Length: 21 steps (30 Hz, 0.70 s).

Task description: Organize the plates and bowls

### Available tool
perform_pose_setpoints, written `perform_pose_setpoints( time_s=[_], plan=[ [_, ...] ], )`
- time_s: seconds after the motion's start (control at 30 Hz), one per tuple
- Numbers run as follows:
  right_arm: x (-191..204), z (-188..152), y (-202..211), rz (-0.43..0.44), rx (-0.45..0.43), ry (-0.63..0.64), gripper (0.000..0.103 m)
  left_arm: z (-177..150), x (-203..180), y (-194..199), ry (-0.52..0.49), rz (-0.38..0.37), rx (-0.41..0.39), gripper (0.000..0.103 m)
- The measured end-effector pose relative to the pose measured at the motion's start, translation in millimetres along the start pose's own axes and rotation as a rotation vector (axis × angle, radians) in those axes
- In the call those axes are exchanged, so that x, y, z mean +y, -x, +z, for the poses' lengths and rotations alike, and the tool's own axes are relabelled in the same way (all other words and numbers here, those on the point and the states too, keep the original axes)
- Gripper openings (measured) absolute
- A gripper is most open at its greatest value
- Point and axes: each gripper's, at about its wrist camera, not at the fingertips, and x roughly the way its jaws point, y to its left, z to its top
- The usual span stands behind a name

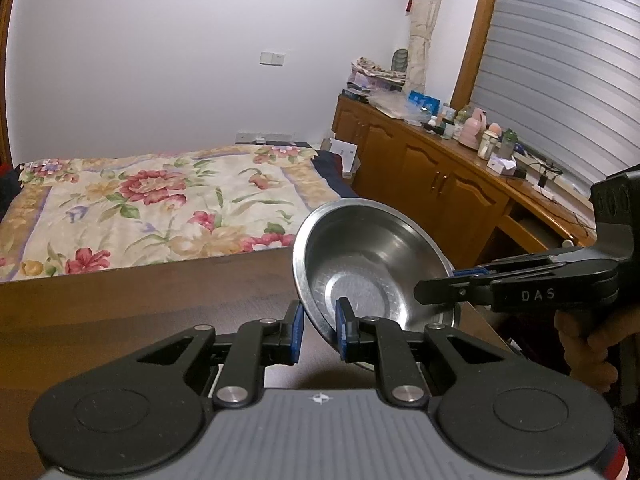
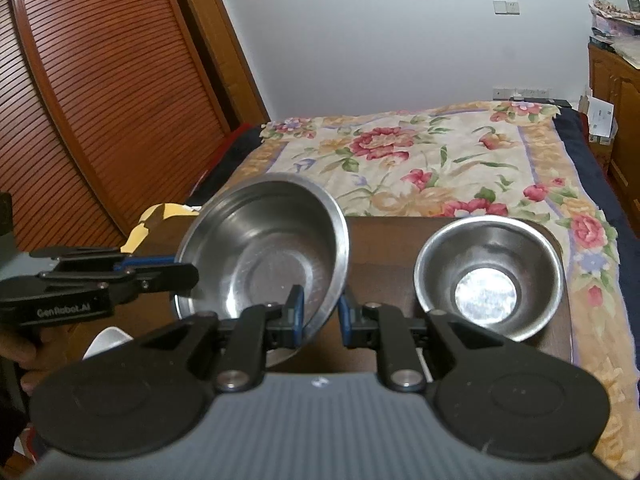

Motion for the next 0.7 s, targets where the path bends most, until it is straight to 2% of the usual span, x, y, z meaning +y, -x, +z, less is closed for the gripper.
perform_pose_setpoints(
  time_s=[0.37,0.7],
  plan=[
    [18.2,-28.6,28.4,-0.009,-0.011,0.013,0.02,-25.6,-16.3,33.6,-0.015,-0.017,-0.016,0.018],
    [31.3,-64.0,40.6,0.015,0.011,0.011,0.02,-61.4,-24.3,56.2,-0.011,-0.023,0.012,0.019]
  ],
)
